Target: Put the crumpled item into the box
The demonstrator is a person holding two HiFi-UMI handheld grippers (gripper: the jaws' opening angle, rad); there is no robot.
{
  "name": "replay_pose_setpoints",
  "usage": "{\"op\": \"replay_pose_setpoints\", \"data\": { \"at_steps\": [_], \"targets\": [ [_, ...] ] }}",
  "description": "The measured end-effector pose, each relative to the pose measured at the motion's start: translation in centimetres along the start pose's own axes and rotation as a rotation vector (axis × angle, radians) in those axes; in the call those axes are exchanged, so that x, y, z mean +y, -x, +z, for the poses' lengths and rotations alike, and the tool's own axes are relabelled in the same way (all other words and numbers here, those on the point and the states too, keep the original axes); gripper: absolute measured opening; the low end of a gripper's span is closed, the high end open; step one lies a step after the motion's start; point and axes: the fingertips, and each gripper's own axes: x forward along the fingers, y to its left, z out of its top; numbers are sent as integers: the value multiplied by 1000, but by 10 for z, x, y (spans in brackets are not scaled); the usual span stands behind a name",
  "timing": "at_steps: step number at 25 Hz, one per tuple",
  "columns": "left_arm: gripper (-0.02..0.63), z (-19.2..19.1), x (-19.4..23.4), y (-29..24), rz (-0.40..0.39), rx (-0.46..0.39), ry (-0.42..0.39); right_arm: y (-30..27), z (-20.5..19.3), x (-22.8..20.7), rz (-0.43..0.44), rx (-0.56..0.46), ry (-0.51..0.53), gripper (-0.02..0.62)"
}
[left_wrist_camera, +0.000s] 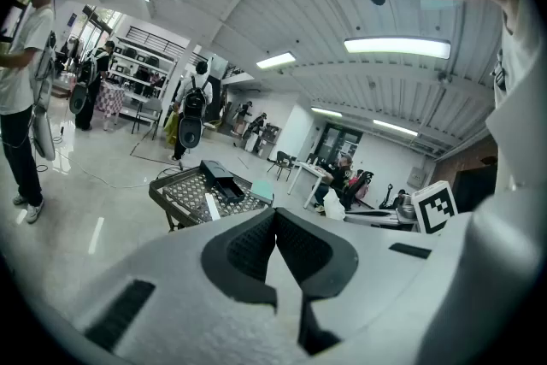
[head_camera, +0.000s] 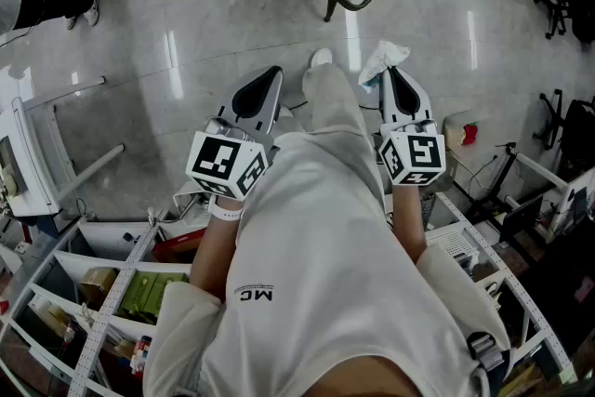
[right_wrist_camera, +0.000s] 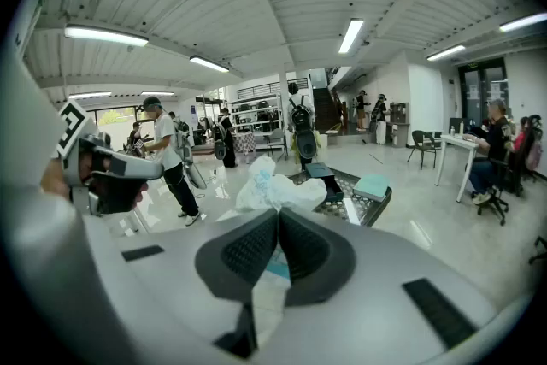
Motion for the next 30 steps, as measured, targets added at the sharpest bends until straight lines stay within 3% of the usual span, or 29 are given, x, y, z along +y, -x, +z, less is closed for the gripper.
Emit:
{"op": "replay_pose_setpoints", "data": {
  "at_steps": [7,15,30],
  "targets": [
    [25,-6,-43,7,21,-11,-28,38,8,19,120,-46,17,25],
    [25,-10,-113,-30,66,-16,-43,64,23,-35,189,-104,48,25],
    [25,-28,-222,-118,49,11,-110,109,8,-133,270,-168,21,26]
  ]
}}
